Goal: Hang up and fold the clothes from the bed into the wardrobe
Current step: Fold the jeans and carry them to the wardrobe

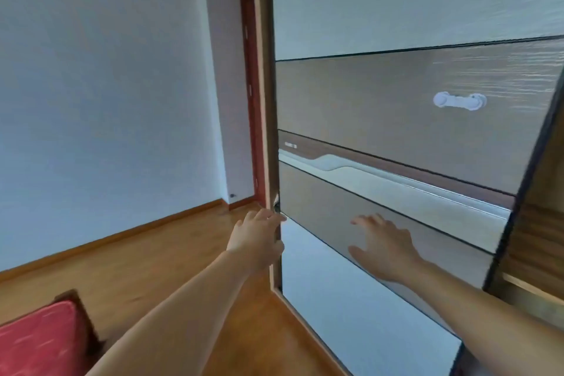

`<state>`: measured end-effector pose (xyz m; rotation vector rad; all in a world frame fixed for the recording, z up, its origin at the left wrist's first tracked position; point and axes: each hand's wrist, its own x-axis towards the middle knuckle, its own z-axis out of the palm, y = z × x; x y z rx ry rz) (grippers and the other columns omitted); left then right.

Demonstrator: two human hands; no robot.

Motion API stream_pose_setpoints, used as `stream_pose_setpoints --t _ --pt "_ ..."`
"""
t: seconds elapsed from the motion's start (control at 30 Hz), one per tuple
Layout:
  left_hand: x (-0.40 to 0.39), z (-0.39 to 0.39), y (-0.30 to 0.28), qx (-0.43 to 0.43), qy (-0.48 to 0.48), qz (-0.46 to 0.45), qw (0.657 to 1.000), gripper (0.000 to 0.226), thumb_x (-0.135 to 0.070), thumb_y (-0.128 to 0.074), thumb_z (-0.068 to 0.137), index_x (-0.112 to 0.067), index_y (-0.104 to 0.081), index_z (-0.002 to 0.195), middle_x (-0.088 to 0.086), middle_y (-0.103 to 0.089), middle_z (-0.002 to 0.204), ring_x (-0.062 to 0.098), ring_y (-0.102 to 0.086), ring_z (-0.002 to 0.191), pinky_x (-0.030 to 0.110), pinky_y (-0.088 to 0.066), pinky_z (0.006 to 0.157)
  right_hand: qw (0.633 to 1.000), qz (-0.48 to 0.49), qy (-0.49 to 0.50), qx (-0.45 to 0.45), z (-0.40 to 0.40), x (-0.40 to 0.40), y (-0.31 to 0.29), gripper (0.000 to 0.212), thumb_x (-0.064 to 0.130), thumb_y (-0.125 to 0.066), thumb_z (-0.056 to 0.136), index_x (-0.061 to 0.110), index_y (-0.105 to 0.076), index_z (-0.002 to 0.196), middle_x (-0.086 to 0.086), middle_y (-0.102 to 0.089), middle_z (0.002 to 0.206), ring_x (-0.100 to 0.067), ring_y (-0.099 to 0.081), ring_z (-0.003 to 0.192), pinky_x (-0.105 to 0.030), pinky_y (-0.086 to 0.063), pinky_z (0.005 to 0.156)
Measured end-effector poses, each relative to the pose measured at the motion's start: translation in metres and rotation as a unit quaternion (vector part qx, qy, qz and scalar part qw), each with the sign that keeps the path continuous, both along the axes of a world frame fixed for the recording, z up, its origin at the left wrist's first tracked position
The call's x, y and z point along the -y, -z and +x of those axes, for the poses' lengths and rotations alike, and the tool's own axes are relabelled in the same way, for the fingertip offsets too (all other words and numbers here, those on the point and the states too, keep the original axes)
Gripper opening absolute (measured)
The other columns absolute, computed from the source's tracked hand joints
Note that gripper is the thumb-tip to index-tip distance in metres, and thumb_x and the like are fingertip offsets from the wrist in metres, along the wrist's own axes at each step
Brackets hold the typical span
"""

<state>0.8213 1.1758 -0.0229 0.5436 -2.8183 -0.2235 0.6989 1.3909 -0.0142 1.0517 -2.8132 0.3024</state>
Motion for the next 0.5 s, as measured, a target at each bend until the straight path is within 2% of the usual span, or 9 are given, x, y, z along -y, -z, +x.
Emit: stream_pose_setpoints --t 0.17,0.37,0.43,0.5 --pt "0.107 0.114 0.02 0.016 -0.137 0.013 0.99 0.059 -0.035 -0.055 0.091 -0.039 -0.034 0.147 -0.007 -0.035 0.152 0.022 -0.029 0.139 0.043 -0.029 0.114 0.988 -0.001 -0.156 -0.014 0.072 0.153 0.004 0.052 0.048 -0.049 0.093 0.031 -0.036 0.14 0.002 -0.044 0.14 -0.021 -0.047 0.125 -0.039 -0.038 0.098" --pt "0.229 0.252 0.069 0.063 -0.276 0.029 0.959 0.06 -0.036 -0.053 0.091 -0.035 -0.032 0.147 -0.004 -0.024 0.157 0.023 -0.02 0.144 0.046 -0.029 0.114 0.947 0.048 -0.319 0.005 0.169 0.325 0.042 0.053 0.048 -0.046 0.094 0.033 -0.032 0.142 0.005 -0.036 0.144 -0.017 -0.044 0.128 -0.039 -0.04 0.103" --pt "0.256 0.299 0.087 0.072 -0.33 0.055 0.94 0.06 -0.033 -0.052 0.09 -0.034 -0.033 0.147 -0.002 -0.026 0.156 0.024 -0.021 0.143 0.046 -0.03 0.112 0.934 0.067 -0.35 0.029 0.2 0.368 0.055 0.051 0.047 -0.045 0.094 0.033 -0.032 0.142 0.005 -0.035 0.143 -0.017 -0.046 0.124 -0.037 -0.039 0.102" --pt "0.271 0.343 0.105 0.079 -0.379 0.087 0.918 0.061 -0.03 -0.051 0.088 -0.033 -0.035 0.147 -0.002 -0.027 0.156 0.025 -0.022 0.143 0.047 -0.032 0.111 0.919 0.086 -0.38 0.053 0.23 0.401 0.069 0.05 0.048 -0.046 0.094 0.034 -0.033 0.141 0.007 -0.034 0.143 -0.018 -0.054 0.111 -0.035 -0.043 0.096"
